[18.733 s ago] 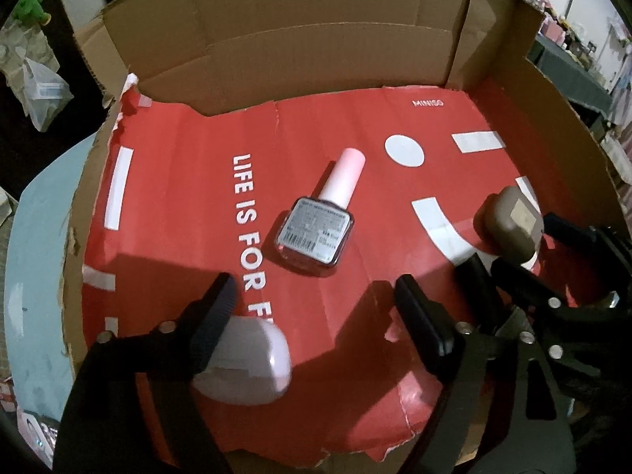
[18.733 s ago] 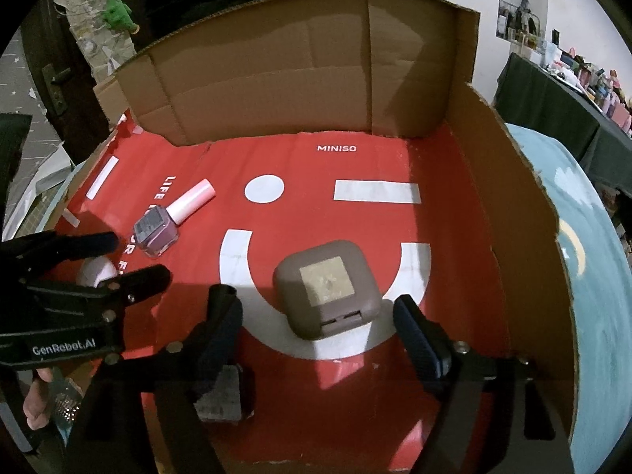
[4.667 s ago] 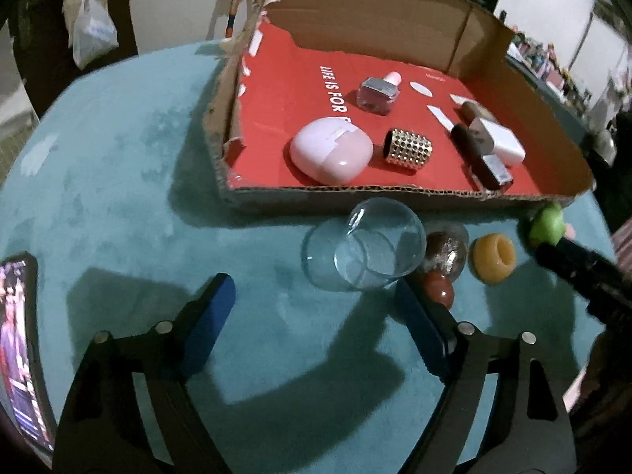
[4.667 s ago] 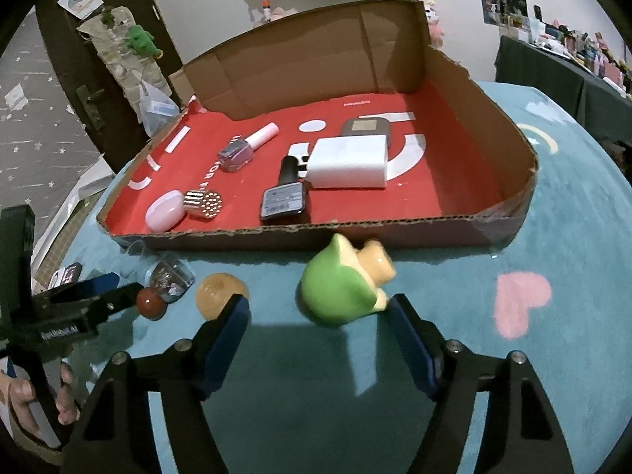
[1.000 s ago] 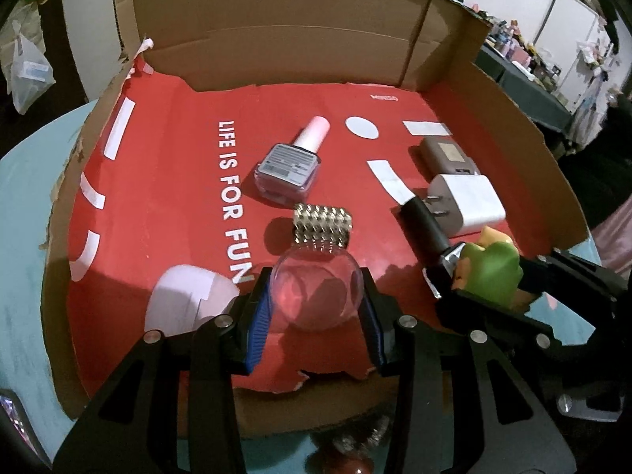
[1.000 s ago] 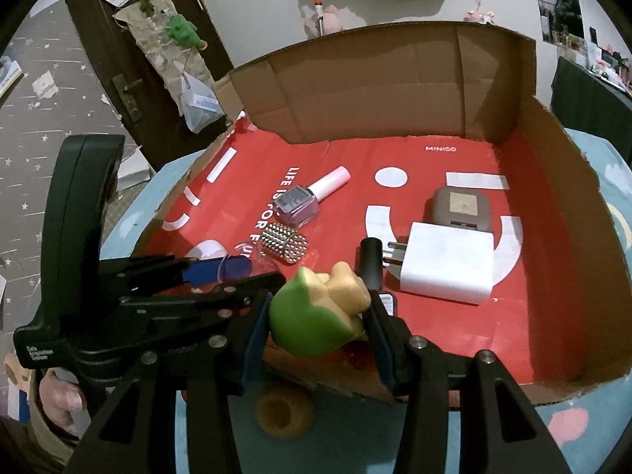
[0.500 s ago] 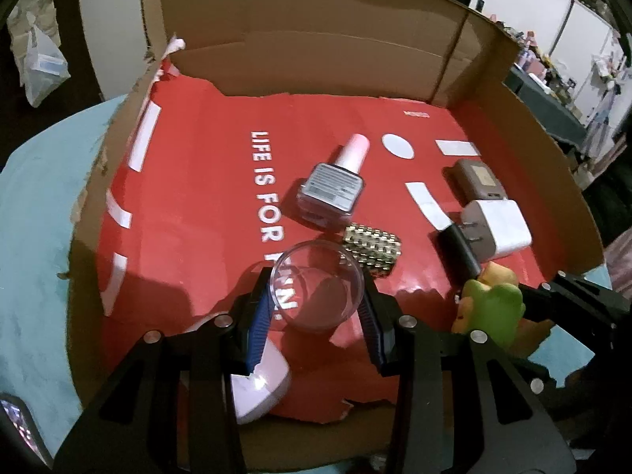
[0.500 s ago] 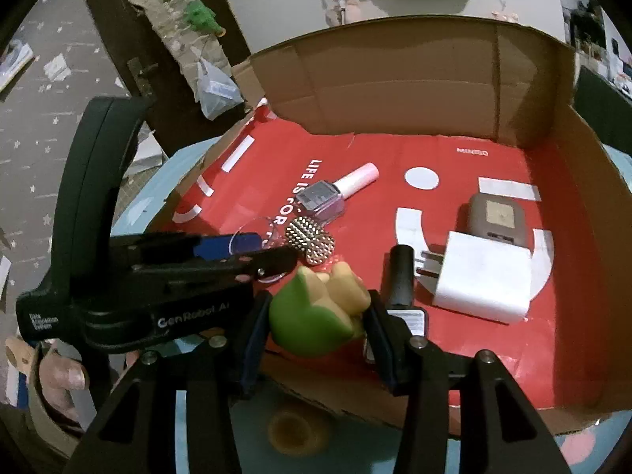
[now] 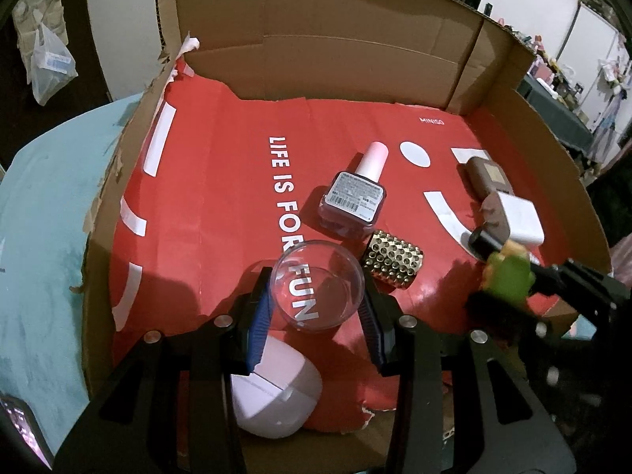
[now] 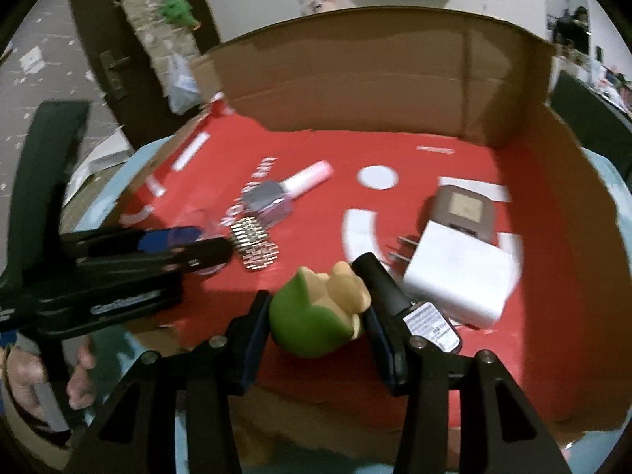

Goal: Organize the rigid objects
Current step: 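Carry the glass cup with the left gripper while the right carries the green figurine into the box, then open the left gripper on the glass cup while the right lowers and releases the figurine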

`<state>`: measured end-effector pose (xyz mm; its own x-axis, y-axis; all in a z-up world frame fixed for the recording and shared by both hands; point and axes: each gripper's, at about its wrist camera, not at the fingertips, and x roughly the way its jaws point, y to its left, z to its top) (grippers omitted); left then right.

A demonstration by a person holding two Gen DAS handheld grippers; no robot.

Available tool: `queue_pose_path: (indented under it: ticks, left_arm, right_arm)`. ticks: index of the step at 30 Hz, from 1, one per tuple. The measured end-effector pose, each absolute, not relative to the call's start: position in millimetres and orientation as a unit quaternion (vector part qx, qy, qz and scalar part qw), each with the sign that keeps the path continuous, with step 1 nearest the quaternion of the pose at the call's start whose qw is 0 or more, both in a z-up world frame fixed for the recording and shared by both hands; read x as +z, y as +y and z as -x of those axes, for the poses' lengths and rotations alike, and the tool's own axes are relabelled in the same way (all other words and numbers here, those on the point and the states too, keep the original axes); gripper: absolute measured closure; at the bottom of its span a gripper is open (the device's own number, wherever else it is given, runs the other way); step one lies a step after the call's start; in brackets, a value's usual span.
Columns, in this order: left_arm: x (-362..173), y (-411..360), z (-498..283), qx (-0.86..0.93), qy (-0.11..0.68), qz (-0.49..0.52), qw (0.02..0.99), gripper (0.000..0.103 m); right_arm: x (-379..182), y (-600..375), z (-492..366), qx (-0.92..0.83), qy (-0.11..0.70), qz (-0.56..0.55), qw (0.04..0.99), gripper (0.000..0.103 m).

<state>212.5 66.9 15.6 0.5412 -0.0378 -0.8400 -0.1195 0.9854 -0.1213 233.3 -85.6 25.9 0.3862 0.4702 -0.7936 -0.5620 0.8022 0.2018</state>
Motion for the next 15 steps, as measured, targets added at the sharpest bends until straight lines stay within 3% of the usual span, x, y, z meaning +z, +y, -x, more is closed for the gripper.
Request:
queue_pose_path:
  ticks: [15]
  left_arm:
    - [15, 66, -214, 0.025, 0.48, 0.08, 0.873, 0.064]
  right_arm:
    - [24, -98, -248, 0.272, 0.45, 0.047, 0.85, 0.053]
